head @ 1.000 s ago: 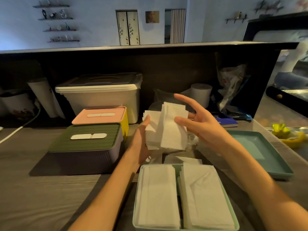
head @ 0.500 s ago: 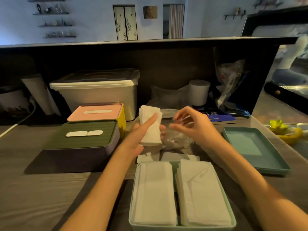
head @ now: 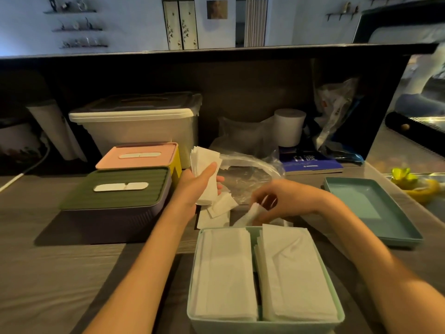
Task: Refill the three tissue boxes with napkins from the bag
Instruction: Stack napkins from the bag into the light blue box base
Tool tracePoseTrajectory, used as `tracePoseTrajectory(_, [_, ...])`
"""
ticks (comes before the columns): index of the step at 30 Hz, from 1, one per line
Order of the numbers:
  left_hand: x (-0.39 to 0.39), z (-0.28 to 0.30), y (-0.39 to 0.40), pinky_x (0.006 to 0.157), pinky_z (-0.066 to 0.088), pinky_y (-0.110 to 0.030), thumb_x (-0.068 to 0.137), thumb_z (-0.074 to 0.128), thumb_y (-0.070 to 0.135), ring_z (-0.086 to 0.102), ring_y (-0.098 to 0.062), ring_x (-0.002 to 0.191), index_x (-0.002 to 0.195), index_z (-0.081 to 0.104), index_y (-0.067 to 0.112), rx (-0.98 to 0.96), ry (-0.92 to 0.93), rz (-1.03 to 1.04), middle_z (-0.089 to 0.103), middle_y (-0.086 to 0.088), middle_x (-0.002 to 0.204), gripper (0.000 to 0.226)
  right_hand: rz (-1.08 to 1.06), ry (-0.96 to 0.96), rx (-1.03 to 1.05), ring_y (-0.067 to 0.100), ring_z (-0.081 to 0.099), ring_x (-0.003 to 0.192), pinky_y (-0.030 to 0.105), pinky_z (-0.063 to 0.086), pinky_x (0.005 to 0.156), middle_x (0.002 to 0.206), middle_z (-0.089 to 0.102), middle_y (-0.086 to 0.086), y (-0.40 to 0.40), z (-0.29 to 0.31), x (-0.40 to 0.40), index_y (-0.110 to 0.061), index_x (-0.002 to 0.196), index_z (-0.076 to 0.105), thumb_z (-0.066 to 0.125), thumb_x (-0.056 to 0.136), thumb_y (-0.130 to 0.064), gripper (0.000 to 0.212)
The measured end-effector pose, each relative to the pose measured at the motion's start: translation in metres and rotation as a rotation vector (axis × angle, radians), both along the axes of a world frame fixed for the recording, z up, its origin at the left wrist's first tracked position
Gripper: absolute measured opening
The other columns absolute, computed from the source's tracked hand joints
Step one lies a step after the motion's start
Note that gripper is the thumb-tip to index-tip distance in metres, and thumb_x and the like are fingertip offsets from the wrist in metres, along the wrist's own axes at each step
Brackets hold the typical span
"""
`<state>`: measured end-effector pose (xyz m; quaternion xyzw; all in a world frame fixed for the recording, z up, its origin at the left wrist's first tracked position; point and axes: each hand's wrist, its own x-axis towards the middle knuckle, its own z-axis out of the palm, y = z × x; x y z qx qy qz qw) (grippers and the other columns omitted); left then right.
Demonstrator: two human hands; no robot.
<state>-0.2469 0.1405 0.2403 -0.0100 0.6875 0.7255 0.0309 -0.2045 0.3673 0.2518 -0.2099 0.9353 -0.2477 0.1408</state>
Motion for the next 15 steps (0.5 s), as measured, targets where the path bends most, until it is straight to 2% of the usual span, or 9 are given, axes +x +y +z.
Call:
tracePoseTrajectory(3, [0.000,0.002,0.000,0.065,0.062,-0.031,0.097,0.066,0.030,0.073,-0.020,0.077,0.103,0.063,0.021,0.037,0.021,0.032,0.078,-0.004,0.082,0.012,-0.090,0.018,-0.148,-0.002,0.066,0.091,0.018,0.055,0.079,0.099,0.072,-0.014,-0.008,0.010,-0.003,-0.030,0.111,0.069,0.081,0.083,-0.042,0.033])
tracePoseTrajectory(6, [-0.002,0.002,-0.001,0.073,0.061,-0.036,0.098,0.066,0.031,0.074,-0.018,0.080,0.093,0.056,0.031,0.058,0.054,0.096,0.077,0.004,0.076,0.011,-0.214,0.046,-0.219,0.007,0.068,0.099,0.021,0.053,0.083,0.110,0.073,-0.010,-0.028,0.010,-0.023,-0.024,0.121,0.067,0.081,0.082,-0.044,0.046])
tracePoseTrajectory(9, [-0.002,0.000,-0.004,0.071,0.059,-0.034,0.098,0.066,0.031,0.074,-0.016,0.083,0.103,0.055,0.028,0.005,0.069,0.137,0.077,0.003,0.083,0.012,-0.279,0.039,-0.104,0.012,0.062,0.099,0.020,0.048,0.076,0.110,0.064,-0.008,-0.054,0.000,-0.046,-0.022,0.128,0.062,0.079,0.084,-0.047,0.053])
tracePoseTrajectory(12, [-0.002,-0.003,-0.005,0.068,0.059,-0.032,0.098,0.065,0.029,0.073,-0.015,0.080,0.117,0.057,0.021,-0.051,0.080,0.159,0.076,0.000,0.085,0.023,-0.277,-0.028,-0.042,0.014,0.057,0.100,0.018,0.045,0.068,0.113,0.057,-0.008,-0.069,-0.010,-0.055,-0.023,0.133,0.056,0.080,0.082,-0.051,0.062])
tracePoseTrajectory(15, [-0.004,-0.005,-0.005,0.069,0.059,-0.032,0.097,0.065,0.027,0.071,-0.016,0.073,0.115,0.061,0.019,-0.113,0.123,0.176,0.076,-0.001,0.084,0.020,-0.261,0.015,-0.023,0.015,0.057,0.105,0.019,0.047,0.073,0.120,0.057,-0.006,-0.073,-0.020,-0.058,-0.025,0.132,0.053,0.084,0.077,-0.053,0.069])
